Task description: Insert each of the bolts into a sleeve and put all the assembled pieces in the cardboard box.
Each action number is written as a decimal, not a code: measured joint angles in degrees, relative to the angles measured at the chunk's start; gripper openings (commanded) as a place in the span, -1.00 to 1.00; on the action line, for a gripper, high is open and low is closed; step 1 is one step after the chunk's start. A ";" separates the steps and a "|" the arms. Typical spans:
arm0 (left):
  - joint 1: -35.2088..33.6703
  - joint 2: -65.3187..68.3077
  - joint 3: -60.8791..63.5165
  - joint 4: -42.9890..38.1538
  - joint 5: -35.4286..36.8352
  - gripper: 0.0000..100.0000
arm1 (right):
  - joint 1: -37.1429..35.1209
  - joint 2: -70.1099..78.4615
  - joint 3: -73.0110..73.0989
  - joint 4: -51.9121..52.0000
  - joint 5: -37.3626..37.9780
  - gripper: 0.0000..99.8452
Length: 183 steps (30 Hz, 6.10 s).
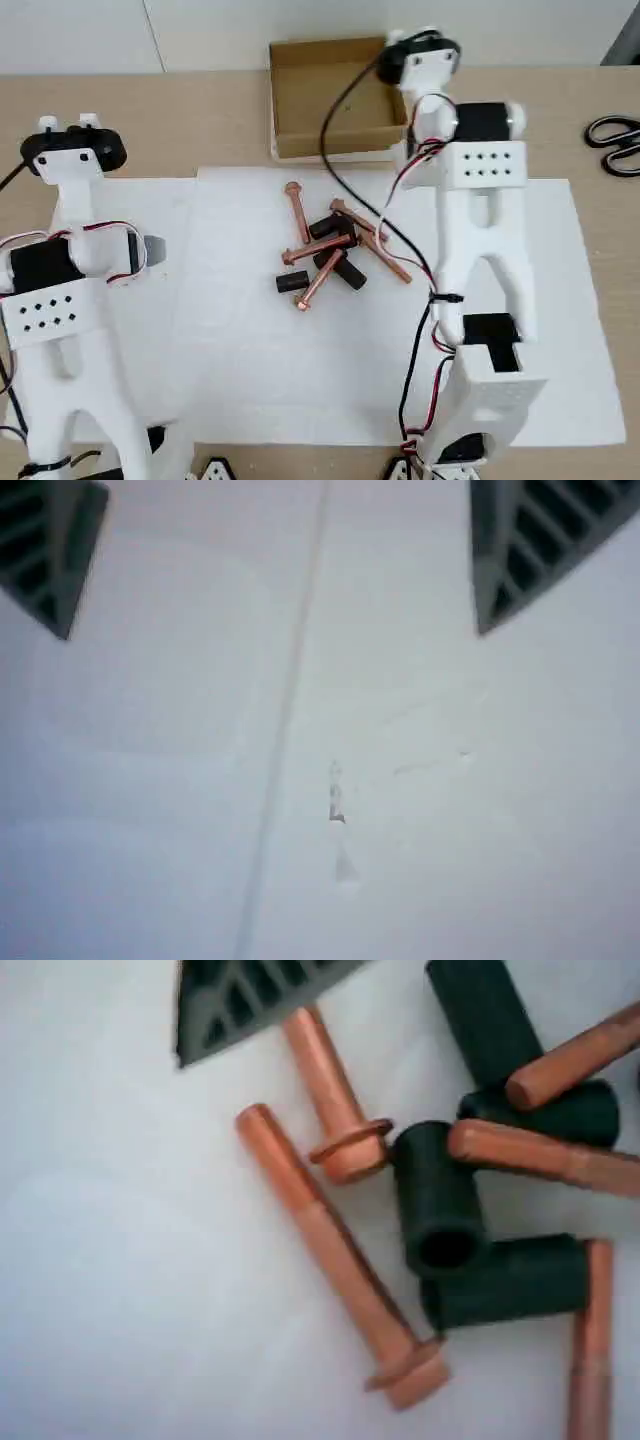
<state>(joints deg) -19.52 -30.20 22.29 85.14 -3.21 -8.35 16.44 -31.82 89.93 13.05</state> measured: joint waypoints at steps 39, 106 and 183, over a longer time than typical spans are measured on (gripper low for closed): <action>0.00 0.18 4.84 0.00 3.87 -0.51 | -29.71 10.64 8.35 5.89 17.14 -0.60; 0.00 0.18 4.84 0.00 3.87 -0.51 | -32.09 22.86 -0.88 5.80 18.90 -0.99; 41.67 38.86 -9.41 -9.49 5.63 -0.51 | 11.69 -42.64 33.85 6.15 5.01 -0.99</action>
<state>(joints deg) 22.15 8.66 12.88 75.65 2.42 3.34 -26.20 2.02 96.09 18.07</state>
